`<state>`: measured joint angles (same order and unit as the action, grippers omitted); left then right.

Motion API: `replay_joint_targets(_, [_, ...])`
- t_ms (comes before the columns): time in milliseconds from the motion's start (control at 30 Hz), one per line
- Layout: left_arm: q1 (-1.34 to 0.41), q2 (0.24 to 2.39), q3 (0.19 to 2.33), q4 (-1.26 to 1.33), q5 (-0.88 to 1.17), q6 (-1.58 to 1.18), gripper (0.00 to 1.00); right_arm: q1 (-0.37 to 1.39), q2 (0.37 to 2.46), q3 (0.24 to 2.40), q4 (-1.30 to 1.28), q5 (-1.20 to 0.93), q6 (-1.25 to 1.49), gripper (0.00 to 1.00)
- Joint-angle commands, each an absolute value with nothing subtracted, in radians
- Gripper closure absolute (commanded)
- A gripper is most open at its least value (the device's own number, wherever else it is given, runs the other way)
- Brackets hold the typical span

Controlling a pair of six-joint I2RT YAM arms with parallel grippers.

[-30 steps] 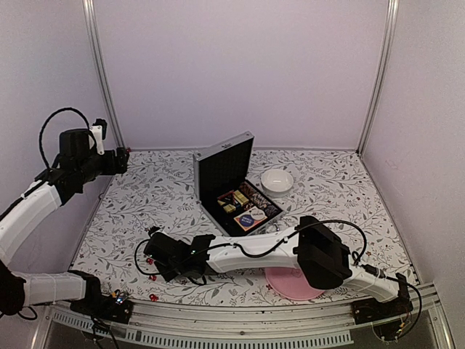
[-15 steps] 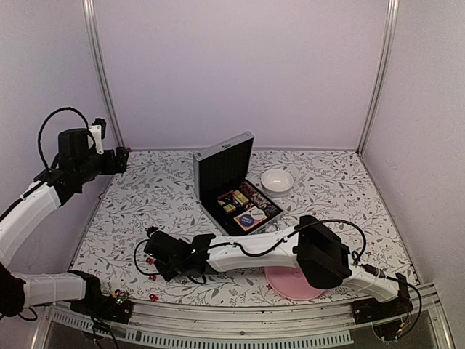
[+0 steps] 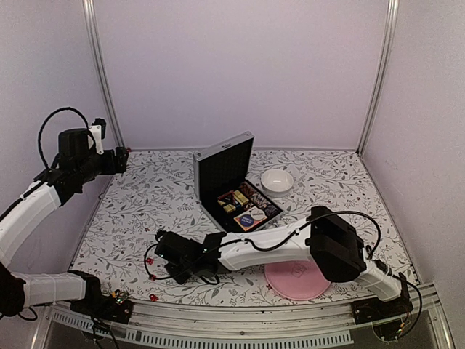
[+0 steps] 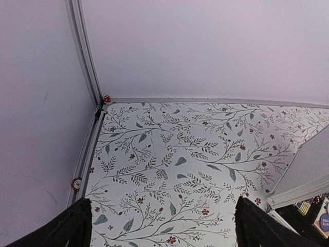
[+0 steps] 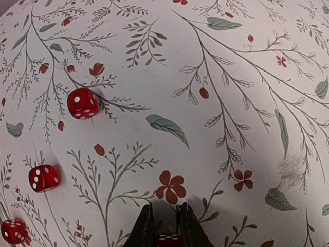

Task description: Pack up texas hold em set

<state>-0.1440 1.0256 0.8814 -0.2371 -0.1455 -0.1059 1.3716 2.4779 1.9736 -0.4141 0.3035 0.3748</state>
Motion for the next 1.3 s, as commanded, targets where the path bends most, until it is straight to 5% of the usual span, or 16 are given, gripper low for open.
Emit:
replay_joint_targets(0, [-0.153,1.038,0.874,-0.227,-0.159,-0.106,0.03,1.318,2.367,1.849,-0.459,0.276,0.353,0.92])
replay_joint_targets(467, [-0.153,1.078,0.871,-0.228,-0.189,-0.097,0.03,1.171,2.195,1.568,-0.297,0.180,0.270,0.91])
replay_joint_targets(633, [-0.154,1.088,0.873,-0.234,-0.206,-0.092,0.03,1.158,2.195,1.567,-0.296,0.149,0.274,0.67])
replay_joint_targets(833, [-0.152,1.087,0.870,-0.233,-0.221,-0.089,0.03,1.139,2.177,1.564,-0.330,0.100,0.235,0.54])
replay_joint_targets(1267, [-0.153,1.091,0.873,-0.234,-0.207,-0.092,0.03,1.132,2.185,1.630,-0.514,0.093,0.200,0.64])
